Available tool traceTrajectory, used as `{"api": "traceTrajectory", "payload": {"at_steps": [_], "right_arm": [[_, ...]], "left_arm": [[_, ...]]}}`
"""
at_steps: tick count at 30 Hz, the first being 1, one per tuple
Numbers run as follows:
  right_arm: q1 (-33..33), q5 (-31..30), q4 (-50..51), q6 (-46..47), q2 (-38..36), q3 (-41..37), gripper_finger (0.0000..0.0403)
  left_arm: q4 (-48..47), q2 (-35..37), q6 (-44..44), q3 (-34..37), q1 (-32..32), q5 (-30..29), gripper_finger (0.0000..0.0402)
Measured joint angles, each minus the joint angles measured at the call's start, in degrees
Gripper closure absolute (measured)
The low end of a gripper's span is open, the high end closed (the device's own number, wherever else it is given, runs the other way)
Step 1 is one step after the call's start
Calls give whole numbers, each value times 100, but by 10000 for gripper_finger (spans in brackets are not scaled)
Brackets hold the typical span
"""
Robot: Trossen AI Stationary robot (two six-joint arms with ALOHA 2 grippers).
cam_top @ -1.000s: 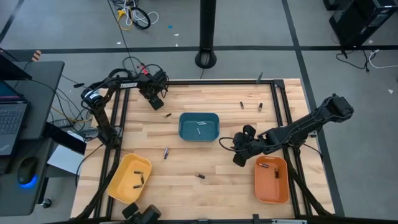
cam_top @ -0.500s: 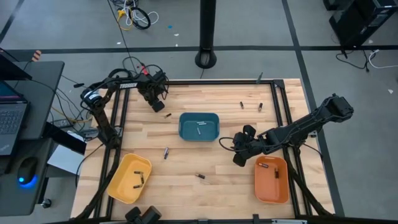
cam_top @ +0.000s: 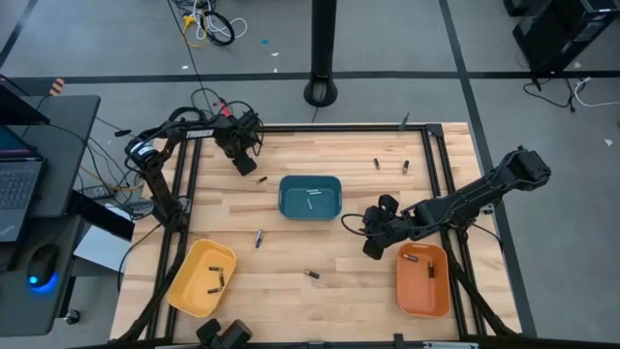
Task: Sort batteries
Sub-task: Put the silver battery into the blue bin
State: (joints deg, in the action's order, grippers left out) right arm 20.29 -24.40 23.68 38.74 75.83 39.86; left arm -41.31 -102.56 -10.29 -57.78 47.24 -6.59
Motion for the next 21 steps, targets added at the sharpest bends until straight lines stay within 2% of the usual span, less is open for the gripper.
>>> {"api": "traceTrajectory", "payload": {"at_steps": [5,12,17,21], "right_arm": [[0,0,-1,1,0,0,261],[0,0,-2,-38,0,0,261],[0,0,-2,-76,0,0,261],[0,0,-2,-102,0,0,261]], "left_arm": [[30,0,-40,2,-2,22,287],[38,-85,36,-15,-11,51,378],[45,-86,-124,-15,-98,-99,378],[132,174,-211,29,-203,-187,378]]}}
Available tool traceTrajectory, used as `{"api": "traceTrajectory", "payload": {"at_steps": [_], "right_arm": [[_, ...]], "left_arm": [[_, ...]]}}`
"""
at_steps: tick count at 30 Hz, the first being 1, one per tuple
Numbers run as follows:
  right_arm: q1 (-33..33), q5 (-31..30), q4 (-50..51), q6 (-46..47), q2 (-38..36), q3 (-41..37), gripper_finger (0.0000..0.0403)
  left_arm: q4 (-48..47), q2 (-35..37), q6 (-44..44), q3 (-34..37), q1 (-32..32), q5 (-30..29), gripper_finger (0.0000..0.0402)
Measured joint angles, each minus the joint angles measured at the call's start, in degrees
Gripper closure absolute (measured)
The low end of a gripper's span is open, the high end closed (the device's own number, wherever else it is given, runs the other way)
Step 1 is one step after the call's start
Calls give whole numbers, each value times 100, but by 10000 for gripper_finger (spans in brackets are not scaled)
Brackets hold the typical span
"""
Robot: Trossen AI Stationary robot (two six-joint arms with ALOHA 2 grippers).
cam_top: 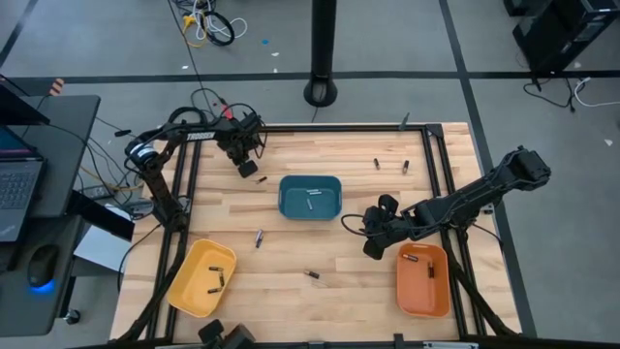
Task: Sort batteries
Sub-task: Put the silver battery into the blue bin
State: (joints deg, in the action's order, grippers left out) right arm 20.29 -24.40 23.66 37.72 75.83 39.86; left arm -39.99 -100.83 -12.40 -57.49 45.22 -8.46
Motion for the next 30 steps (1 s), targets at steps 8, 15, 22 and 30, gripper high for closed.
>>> {"api": "traceTrajectory", "payload": {"at_steps": [8,15,22,30], "right_arm": [[0,0,-24,-90,0,0,261],[0,-2,-44,-175,0,0,261],[0,-111,-44,-193,-1,0,261],[0,-144,-46,-176,0,0,261]], "left_arm": [[124,637,1,-1,-84,253,382],[180,1421,35,-11,-330,200,394],[612,2275,84,-27,-1160,902,396],[1139,2377,87,-27,-2118,891,396]]}}
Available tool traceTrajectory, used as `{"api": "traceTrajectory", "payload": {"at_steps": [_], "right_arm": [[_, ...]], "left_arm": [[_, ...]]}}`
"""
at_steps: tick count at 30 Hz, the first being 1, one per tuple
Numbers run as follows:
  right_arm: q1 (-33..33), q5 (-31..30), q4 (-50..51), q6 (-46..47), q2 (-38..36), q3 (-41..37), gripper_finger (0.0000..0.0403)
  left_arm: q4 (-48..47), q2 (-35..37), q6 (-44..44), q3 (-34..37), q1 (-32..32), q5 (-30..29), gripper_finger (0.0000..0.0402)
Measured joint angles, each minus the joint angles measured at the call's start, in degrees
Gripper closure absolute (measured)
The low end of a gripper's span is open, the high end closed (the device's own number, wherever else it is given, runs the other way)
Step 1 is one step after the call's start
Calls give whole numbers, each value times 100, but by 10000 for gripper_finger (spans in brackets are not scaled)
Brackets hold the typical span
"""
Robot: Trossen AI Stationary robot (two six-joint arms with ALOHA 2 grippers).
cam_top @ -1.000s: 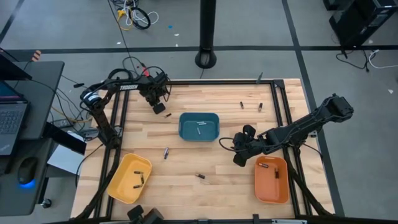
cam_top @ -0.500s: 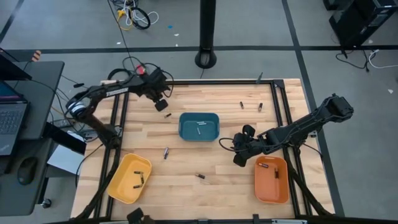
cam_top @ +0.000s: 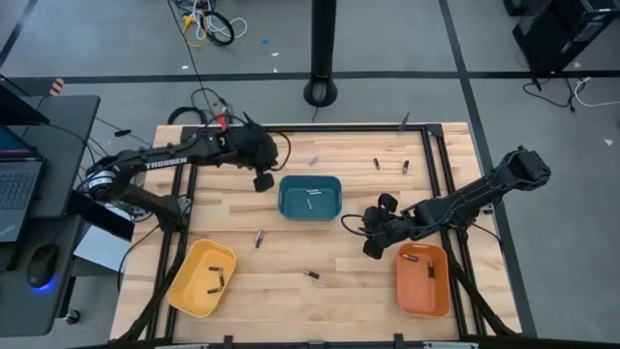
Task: Sort batteries
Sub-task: Put the silver battery into the blue bin
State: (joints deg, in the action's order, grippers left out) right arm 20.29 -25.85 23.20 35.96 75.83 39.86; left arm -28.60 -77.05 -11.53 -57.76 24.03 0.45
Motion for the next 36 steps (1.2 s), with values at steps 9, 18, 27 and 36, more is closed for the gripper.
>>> {"api": "traceTrajectory", "payload": {"at_steps": [9,18,27,36], "right_arm": [[-56,-395,1,129,0,0,261],[-1177,-196,-3,-681,-8,0,275],[-2733,1610,127,-2867,-7,-13,282],[-3402,2019,189,-4448,2,-790,257]], "left_arm": [[1729,-15,-214,610,-475,-44,398],[4920,-11,-434,1967,-759,674,399],[5598,-11,-454,2243,-761,739,397],[5459,-11,-680,2243,-761,737,397]]}}
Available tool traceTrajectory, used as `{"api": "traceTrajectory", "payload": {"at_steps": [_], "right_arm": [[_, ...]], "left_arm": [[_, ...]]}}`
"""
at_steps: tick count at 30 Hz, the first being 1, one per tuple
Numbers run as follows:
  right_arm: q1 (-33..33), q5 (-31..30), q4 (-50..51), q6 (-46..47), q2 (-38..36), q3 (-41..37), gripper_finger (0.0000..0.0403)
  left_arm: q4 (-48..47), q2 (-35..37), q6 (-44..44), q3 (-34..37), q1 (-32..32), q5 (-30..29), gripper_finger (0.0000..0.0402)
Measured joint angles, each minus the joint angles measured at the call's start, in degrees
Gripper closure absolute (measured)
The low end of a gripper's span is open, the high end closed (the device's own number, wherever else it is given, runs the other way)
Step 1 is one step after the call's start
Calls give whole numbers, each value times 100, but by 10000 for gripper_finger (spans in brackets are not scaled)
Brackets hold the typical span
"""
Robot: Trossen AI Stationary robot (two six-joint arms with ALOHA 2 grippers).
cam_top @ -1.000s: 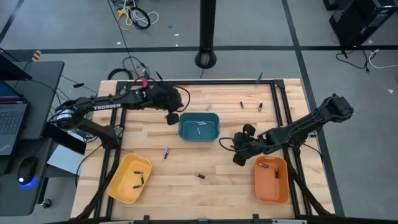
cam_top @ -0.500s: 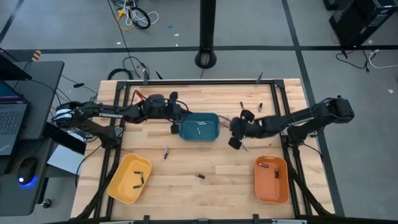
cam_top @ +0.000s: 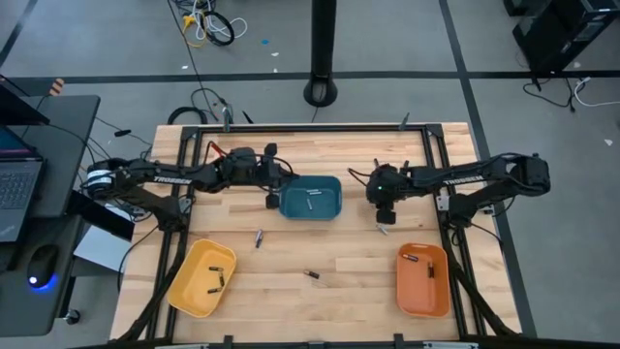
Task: Sort batteries
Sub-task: Put the silver battery into the blue bin
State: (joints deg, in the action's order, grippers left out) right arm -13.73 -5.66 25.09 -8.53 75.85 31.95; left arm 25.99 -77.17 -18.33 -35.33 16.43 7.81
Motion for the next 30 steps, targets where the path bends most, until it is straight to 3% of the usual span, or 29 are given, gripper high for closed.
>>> {"api": "traceTrajectory", "payload": {"at_steps": [7,13,23,30], "right_arm": [[-279,344,-137,-155,-16,-301,257],[-331,309,145,-12,-28,288,258],[-109,588,2073,2988,-24,1594,254],[627,805,2230,3793,-20,1462,252]], "left_arm": [[37,0,-275,0,2,0,397],[53,0,-310,0,4,0,396],[309,-111,52,0,2,238,396],[1258,-738,59,0,2,1012,396]]}}
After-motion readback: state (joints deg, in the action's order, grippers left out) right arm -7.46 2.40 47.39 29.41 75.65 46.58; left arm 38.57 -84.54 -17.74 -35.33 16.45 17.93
